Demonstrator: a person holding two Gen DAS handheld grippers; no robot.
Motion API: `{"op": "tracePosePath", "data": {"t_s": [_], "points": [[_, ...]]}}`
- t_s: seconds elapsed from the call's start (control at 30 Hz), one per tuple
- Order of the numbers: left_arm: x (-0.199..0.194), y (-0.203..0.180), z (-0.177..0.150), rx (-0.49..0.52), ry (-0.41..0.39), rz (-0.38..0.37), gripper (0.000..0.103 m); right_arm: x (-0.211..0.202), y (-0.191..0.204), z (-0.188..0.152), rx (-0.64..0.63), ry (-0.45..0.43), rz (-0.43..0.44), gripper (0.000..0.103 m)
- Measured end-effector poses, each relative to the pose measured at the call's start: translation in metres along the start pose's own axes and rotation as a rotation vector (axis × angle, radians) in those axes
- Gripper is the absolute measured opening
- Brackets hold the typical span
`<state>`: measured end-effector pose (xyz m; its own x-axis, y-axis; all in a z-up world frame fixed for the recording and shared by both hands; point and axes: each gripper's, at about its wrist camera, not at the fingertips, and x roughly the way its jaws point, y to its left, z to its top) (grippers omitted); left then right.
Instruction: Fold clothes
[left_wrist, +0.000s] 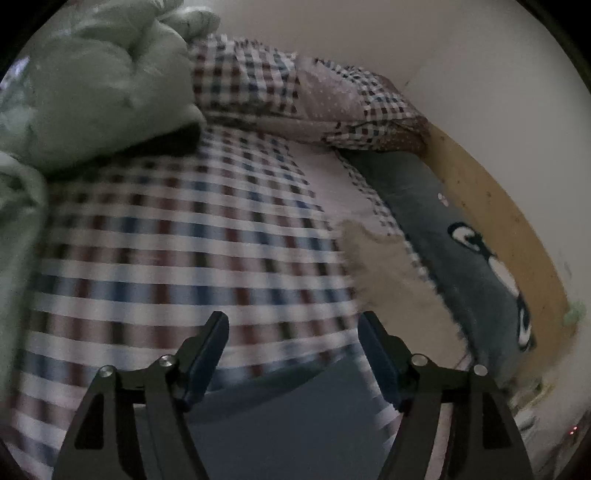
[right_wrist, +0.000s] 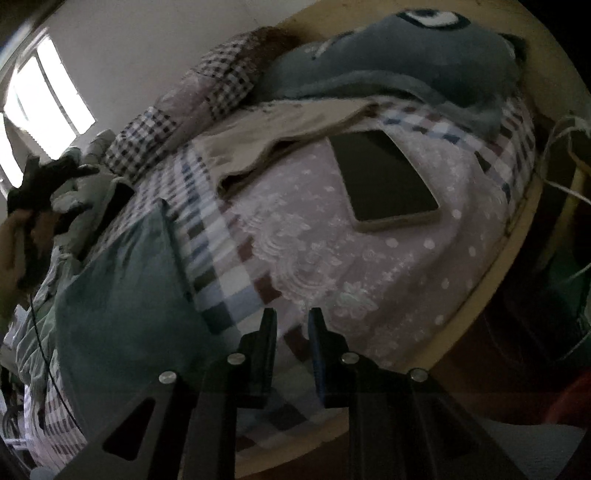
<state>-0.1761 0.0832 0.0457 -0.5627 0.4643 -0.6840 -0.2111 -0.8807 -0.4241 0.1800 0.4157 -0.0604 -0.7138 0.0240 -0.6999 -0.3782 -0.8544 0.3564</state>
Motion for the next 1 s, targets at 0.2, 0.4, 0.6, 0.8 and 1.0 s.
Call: {"op": "tracePosePath", "data": {"t_s": [0.2, 0.4, 0.6, 0.8, 1.0], "points": [[-0.032, 0.064, -0.049, 0.002, 0.019, 0.044, 0.078, -0.008, 0.031, -0.001, -0.079, -0.034, 0.071, 0.038], [-0.016, 0.087, -0.085, -0.043, 0.043, -0.020, 0.078, -0.012, 0.070, 0.010, -0.157, -0.028, 0.172, 0.047], [-0.003, 0.093, -0.098, -0.067, 0.029, -0.127, 0.077, -0.009, 0.123, 0.040, -0.303, -0.028, 0.272, 0.052], [0.012, 0.097, -0.095, -0.052, 0.063, -0.134, 0.041, 0.048, 0.177, 0.096, -0.415, 0.021, 0.326, 0.052], [0.014, 0.109, -0.092, -0.108, 0.028, -0.144, 0.014, 0.143, 0.191, 0.143, -0.392, 0.147, 0.265, 0.052]]}}
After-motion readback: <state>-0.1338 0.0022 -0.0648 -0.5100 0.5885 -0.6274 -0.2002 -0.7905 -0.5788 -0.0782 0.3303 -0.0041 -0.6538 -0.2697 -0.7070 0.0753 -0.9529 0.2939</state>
